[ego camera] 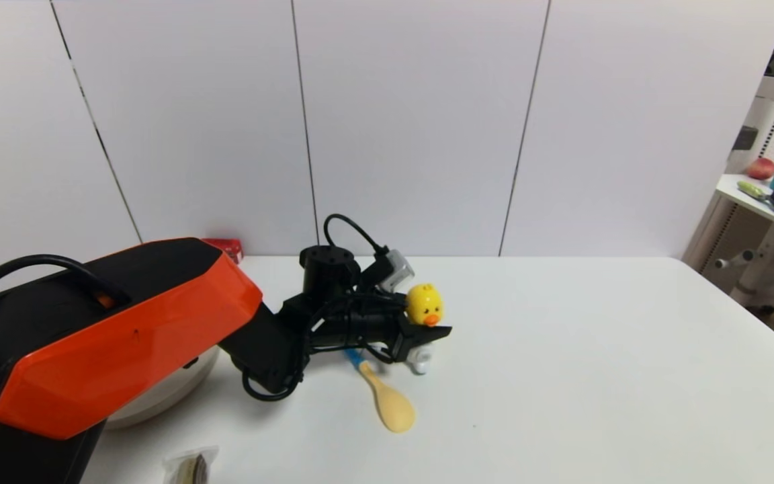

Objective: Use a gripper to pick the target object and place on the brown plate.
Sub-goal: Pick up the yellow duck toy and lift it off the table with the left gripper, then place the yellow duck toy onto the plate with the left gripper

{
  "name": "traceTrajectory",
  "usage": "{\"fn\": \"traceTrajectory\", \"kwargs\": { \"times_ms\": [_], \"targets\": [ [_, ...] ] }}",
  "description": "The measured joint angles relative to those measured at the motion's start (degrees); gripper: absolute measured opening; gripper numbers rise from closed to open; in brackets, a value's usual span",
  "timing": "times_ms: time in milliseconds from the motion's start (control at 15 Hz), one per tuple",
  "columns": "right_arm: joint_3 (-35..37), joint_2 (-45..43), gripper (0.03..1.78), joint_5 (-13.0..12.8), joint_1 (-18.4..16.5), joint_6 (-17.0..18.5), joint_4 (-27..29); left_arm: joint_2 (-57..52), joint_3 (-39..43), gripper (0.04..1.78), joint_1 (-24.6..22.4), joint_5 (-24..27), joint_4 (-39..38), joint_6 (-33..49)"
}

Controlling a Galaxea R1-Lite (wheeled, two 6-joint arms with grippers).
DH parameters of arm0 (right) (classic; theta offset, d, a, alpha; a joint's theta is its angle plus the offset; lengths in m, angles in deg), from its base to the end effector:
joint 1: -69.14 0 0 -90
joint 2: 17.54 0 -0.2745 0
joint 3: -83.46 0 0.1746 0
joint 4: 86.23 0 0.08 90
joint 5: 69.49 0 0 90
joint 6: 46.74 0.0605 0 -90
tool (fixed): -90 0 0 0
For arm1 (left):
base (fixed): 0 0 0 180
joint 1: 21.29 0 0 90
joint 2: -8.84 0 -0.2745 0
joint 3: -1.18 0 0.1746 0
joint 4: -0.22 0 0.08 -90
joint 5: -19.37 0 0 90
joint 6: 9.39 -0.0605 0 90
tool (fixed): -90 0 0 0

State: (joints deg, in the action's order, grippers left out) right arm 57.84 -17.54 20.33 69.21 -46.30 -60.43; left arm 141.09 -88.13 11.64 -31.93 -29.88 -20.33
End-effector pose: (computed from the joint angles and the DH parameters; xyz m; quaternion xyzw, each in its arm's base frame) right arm 0.0234 -0.0002 0.0751 0.0038 0.0016 -0.0010 1.0000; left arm 0.3457 -0.2690 0.0560 0.0712 0.0557 -0.5895 0.8027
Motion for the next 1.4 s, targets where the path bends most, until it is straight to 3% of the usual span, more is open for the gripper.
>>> {"fn": "traceTrajectory", "kwargs": {
  "times_ms": [67,200,600,800,1000,1400],
  "targets": [
    [0.00,0.00,1.69,0.02,0.00,-0.02,0.02,-0.01,0.00,0.78,-0.02,0.00,0.00,0.00],
    [0.00,0.00,1.69,0.02,0.00,0.00,-0.02,-0.21,0.09,0.41,-0.07,0.02,0.11,0.00],
    [0.00,0.00,1.69,0.00,0.00,-0.02,0.00,-3.71,1.27,0.41,-0.35,-0.41,3.19,0.07],
    [0.00,0.00,1.69,0.02,0.00,0.00,-0.02,-8.94,3.45,0.41,-3.22,-1.21,6.61,-0.99],
    [0.00,0.00,1.69,0.00,0.00,0.00,0.00,-16.10,7.17,0.41,-12.03,-3.12,11.63,-5.22],
    [0.00,0.00,1.69,0.00,-0.02,0.00,0.00,-27.27,16.79,0.41,-35.29,-3.55,13.84,-10.06]
  ]
}}
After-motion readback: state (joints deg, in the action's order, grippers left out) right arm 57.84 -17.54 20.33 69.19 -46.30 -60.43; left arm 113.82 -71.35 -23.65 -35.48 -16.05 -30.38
